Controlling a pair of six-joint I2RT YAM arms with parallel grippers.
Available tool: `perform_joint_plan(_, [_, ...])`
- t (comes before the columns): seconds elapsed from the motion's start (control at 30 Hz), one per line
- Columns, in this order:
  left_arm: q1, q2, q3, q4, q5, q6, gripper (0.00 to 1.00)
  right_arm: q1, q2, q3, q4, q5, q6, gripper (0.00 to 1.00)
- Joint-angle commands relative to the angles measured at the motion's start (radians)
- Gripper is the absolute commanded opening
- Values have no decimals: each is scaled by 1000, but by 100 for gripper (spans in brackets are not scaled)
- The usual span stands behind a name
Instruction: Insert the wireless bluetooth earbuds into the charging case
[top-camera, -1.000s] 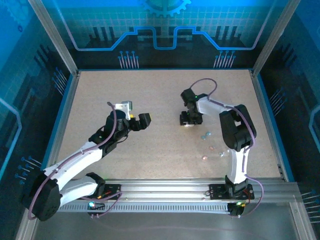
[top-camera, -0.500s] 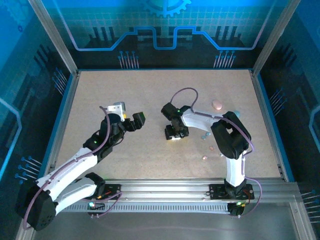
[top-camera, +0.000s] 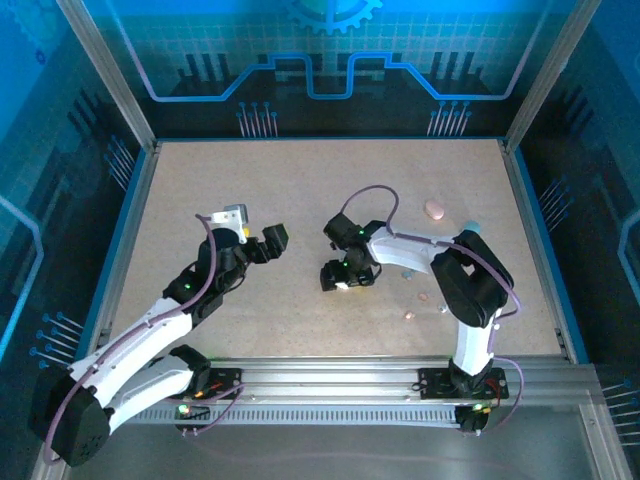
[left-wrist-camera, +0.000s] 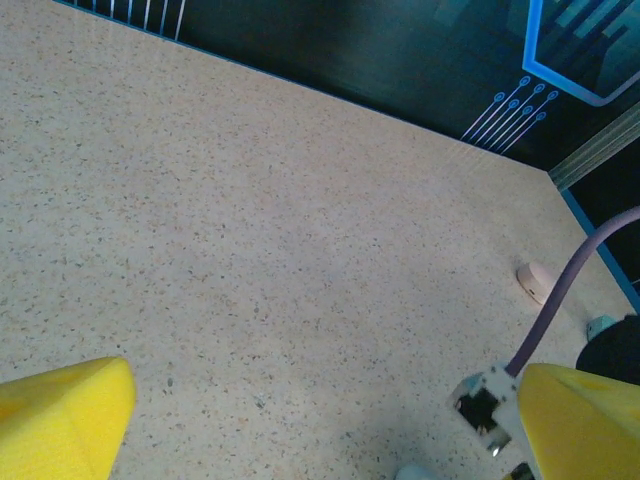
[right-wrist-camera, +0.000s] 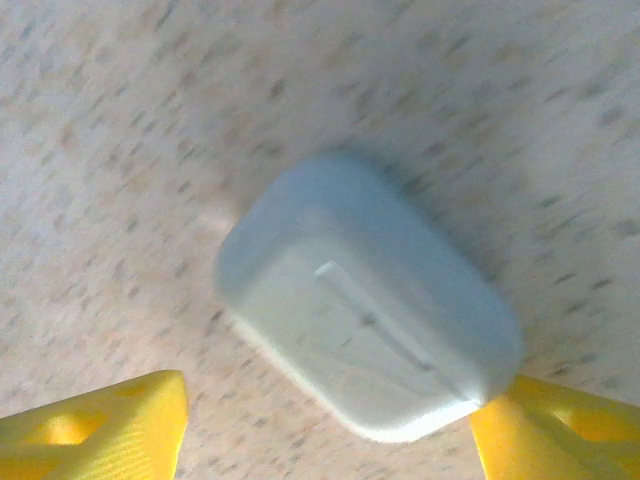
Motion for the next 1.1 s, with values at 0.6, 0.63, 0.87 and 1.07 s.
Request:
perform_joint_plan(0.6, [-5,-48,-30,-32,-42,-2,99,100,-8,14,27,279,-457,80])
perform_joint_plan(0.63, [-6,-47,-30,-32,-43,-3,99,103,1,12,33,288,-470,79])
perform_joint_plan(0.87, [-7,-48,-29,-33,-46,-6,99,105,33,-3,73,275,-507,74])
perform_joint_plan(1.07, [-6,-41,-28,-28,-48,-12,99,104,41,-31,129,256,-518,69])
